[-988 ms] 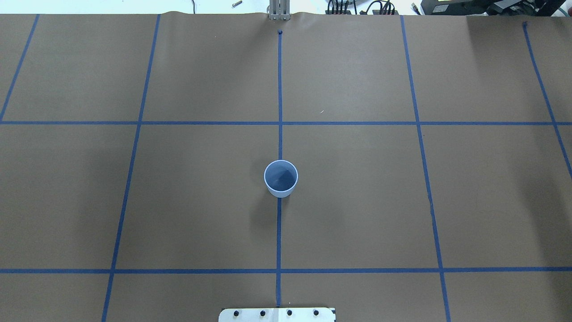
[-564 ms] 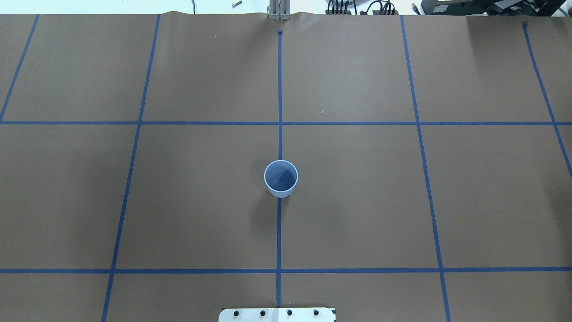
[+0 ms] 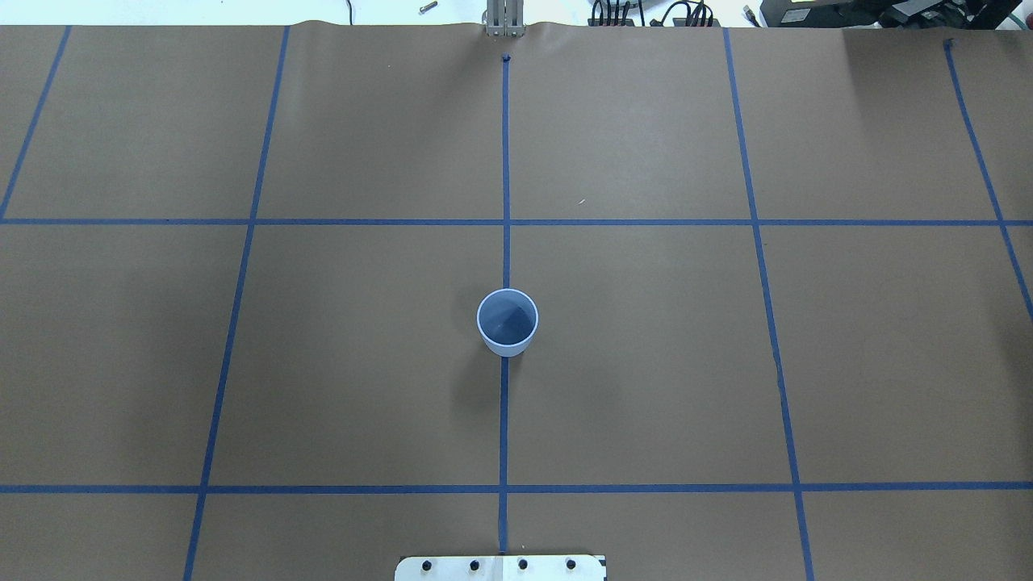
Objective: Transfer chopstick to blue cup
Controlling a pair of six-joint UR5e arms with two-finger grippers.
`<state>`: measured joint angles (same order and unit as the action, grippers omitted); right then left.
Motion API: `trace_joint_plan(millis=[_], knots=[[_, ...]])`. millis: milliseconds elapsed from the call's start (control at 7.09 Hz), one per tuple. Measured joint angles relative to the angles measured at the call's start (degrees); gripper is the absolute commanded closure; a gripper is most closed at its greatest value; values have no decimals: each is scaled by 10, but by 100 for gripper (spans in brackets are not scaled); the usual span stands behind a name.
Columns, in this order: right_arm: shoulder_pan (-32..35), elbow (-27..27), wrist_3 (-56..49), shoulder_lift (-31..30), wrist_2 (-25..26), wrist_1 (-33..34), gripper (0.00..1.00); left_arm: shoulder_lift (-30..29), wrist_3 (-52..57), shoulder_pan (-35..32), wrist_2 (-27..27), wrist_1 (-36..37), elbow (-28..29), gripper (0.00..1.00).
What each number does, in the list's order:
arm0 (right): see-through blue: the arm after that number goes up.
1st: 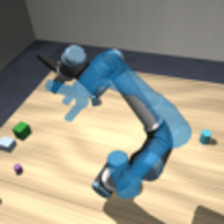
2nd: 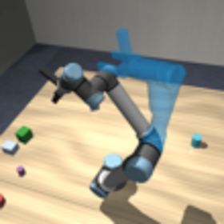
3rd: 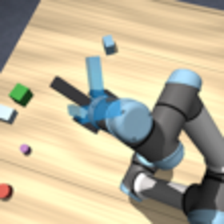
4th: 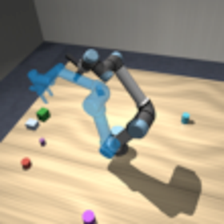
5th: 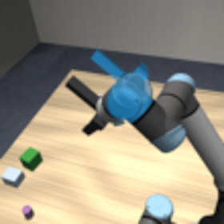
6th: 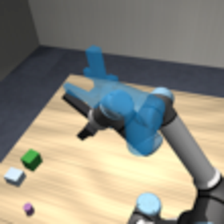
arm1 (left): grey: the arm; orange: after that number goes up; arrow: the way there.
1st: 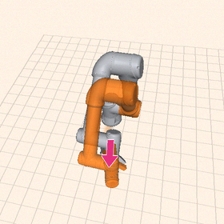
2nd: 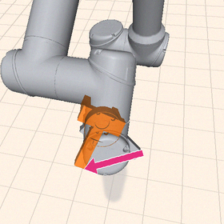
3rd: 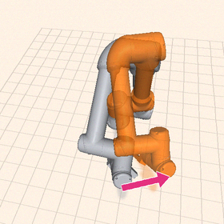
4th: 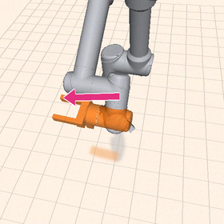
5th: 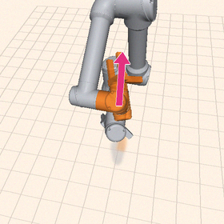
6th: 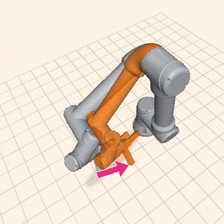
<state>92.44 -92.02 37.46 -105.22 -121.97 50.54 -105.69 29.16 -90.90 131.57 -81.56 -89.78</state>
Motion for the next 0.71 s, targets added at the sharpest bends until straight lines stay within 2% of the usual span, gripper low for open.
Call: trace_joint_plan(millis=[282, 706], knots=[[-6, 5, 5, 5, -2, -2, 40, 12, -2, 0, 0, 0, -17, 2], [-12, 5, 11, 12, -4, -2, 48, 14, -2, 0, 0, 0, -20, 2]])
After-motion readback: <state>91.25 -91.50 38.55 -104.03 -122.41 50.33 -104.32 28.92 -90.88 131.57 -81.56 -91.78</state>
